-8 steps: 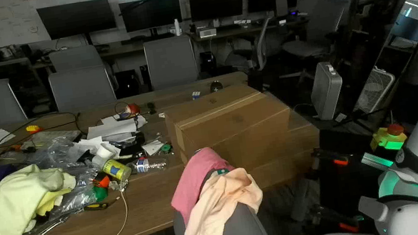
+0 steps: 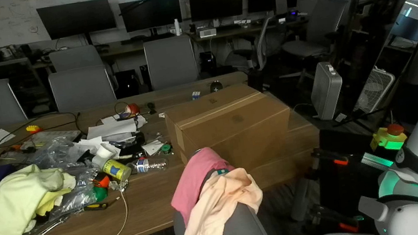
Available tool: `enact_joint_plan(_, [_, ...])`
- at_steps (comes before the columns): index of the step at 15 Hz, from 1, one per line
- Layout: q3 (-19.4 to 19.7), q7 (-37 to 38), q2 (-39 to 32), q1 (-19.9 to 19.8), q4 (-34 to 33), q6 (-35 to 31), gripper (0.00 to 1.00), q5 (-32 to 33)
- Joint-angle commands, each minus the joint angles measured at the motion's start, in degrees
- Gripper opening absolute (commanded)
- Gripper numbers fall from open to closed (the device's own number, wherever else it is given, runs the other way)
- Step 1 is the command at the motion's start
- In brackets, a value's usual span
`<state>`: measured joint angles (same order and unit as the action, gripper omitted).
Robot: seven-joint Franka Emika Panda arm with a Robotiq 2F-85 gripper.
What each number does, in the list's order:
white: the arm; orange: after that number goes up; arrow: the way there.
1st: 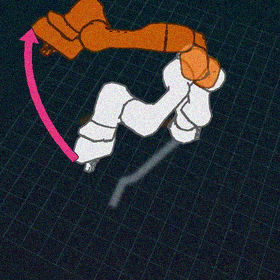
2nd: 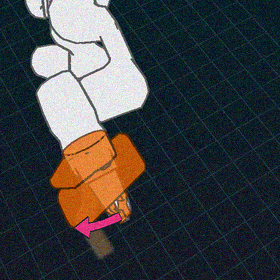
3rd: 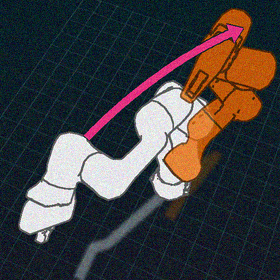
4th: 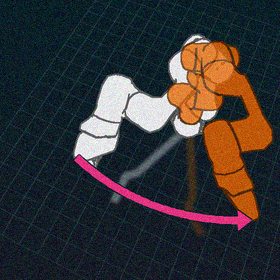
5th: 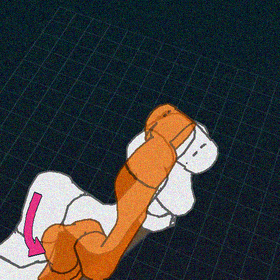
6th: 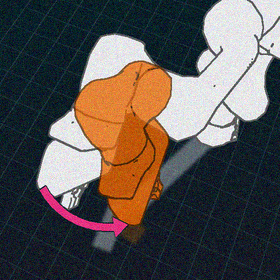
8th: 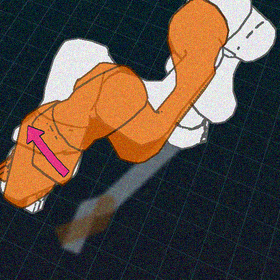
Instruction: Pick up the clothes from the headrest of the chair and put them on the box
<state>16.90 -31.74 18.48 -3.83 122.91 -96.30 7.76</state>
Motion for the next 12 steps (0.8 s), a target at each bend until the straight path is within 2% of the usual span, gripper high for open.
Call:
enact_joint_plan(1, [-2.0,0.11,-0.63,-0.58,0.28,0.06,1.0,0.59])
enact_joint_plan(8, [-10.52,5.27,-5.02,2.5,3.75,-0.91,1.0,5.55])
enact_joint_plan(12, [-14.09,7.08,-7.19,4.15,5.96,-1.02,1.0,8.82])
